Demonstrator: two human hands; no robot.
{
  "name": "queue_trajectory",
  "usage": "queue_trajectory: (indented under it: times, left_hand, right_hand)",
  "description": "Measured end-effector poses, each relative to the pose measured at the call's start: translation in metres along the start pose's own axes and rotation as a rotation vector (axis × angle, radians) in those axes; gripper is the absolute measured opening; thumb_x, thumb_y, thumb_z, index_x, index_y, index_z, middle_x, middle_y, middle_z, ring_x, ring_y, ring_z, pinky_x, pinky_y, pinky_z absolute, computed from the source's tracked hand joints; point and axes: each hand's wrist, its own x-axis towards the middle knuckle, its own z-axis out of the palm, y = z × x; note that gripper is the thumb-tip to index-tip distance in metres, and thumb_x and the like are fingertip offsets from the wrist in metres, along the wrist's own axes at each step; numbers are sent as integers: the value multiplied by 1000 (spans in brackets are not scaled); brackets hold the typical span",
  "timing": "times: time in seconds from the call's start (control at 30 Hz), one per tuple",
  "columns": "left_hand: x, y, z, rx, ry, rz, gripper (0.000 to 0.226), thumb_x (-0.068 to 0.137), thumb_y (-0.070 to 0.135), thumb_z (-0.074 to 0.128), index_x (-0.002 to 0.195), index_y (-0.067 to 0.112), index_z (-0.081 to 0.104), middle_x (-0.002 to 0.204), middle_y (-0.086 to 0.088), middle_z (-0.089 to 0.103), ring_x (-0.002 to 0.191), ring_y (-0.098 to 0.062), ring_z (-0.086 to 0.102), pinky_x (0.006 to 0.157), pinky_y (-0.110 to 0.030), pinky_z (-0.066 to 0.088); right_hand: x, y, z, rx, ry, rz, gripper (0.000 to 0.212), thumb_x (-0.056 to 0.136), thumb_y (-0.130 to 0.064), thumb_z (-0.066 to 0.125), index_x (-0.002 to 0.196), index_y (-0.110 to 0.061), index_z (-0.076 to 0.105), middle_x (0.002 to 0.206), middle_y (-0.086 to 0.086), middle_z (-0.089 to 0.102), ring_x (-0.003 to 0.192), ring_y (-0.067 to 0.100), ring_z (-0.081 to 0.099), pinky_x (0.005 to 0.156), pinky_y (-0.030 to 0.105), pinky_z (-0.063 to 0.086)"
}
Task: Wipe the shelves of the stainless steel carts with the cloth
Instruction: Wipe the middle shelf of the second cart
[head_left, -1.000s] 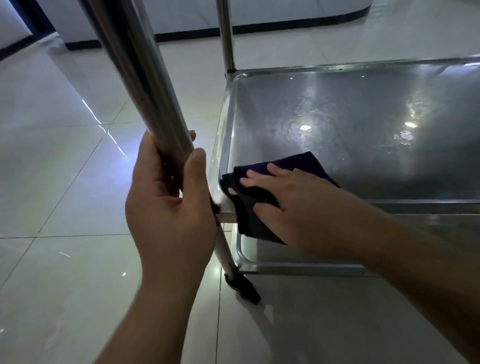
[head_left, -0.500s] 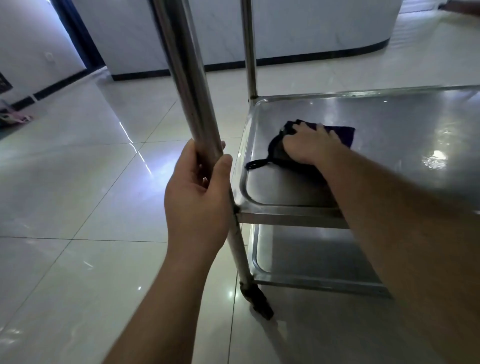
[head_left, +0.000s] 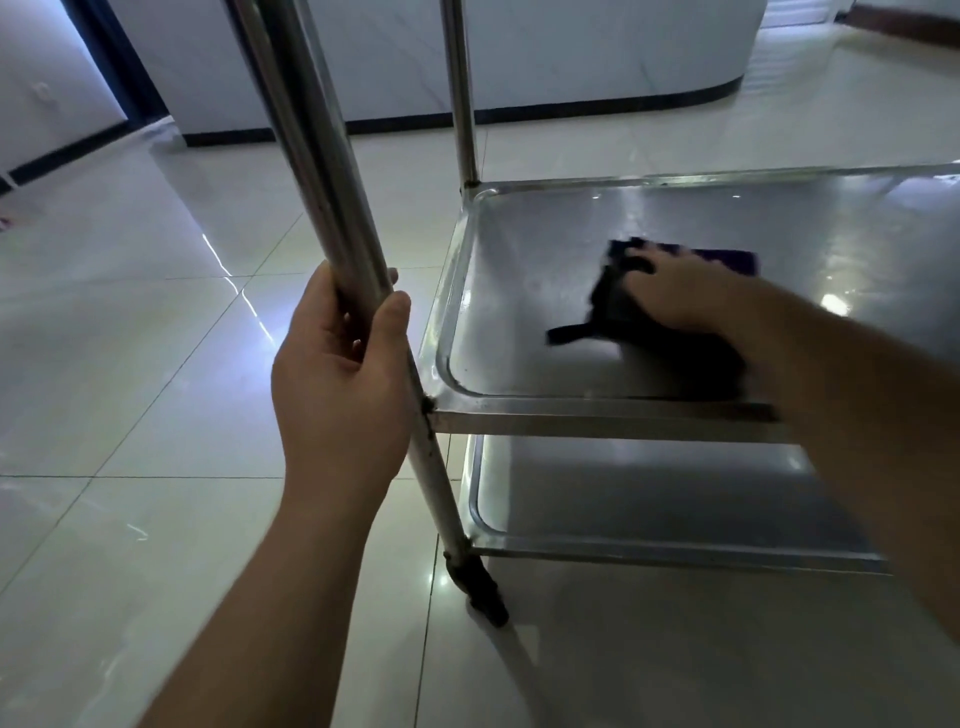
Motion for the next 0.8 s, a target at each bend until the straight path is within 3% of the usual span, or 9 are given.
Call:
queue_trajectory:
  times: [0.07,0.17,0.27,0.4,0.5,0.6,0.7,0.8]
  left_hand:
    - [0,0,0,14,3,2,13,100,27,63,111,31,68,100,15,73,89,-13,70,85,-29,59]
    - [-1,1,2,34,15,8,15,101,29,62,114,28,68,107,17,74,95,-11,72,90,-40,60]
    - [-1,0,4,39,29,10,16,101,31,60,115,27,67,110,18,74,97,-10,72,90,-44,60]
    - [-1,-3,6,39,61,11,18,100,35,58,116,34,65,113,20,74,99,-9,72,88,-39,59]
    - [-1,-5,12,38,99,25,16,99,36,56,112,42,63,111,22,73,97,-10,72,84,-33,59]
    - [-4,-4,18,55,125,32,18,99,37,54,110,51,59,114,22,73,99,-9,72,82,-30,57]
    - [-4,-8,18,70,125,38,17,99,37,53,111,46,61,114,19,73,97,-6,71,81,-25,56]
    - [-4,-10,15,66,124,36,25,100,37,53,122,32,64,111,13,74,98,-7,72,78,-14,54]
  right_hand:
    - [-6,62,-9,24,22,146,50,103,-44,28,149,-29,41,170,0,15,151,42,19,121,62,17]
    - [-12,165,-18,152,74,397,83,75,-64,26,151,-33,35,162,17,30,143,47,33,119,61,25]
    - [-21,198,-21,211,67,529,96,62,-68,26,153,-36,31,161,20,30,143,49,31,119,60,25]
    - [-44,125,-19,141,64,419,86,75,-67,21,154,-35,31,165,13,25,145,48,29,119,57,26]
    - [-48,70,-5,105,52,179,71,95,-59,23,161,-35,17,171,-5,10,156,32,12,123,52,11]
    - [-57,-5,11,82,57,-37,68,98,-52,25,162,-32,18,171,-8,9,156,28,8,124,49,8]
    - [-75,-77,26,104,10,-216,68,98,-50,23,163,-31,15,171,-9,6,157,24,2,126,48,1]
    - [-87,-98,32,148,0,-278,64,101,-48,23,163,-31,16,171,-11,7,157,20,1,126,47,-2]
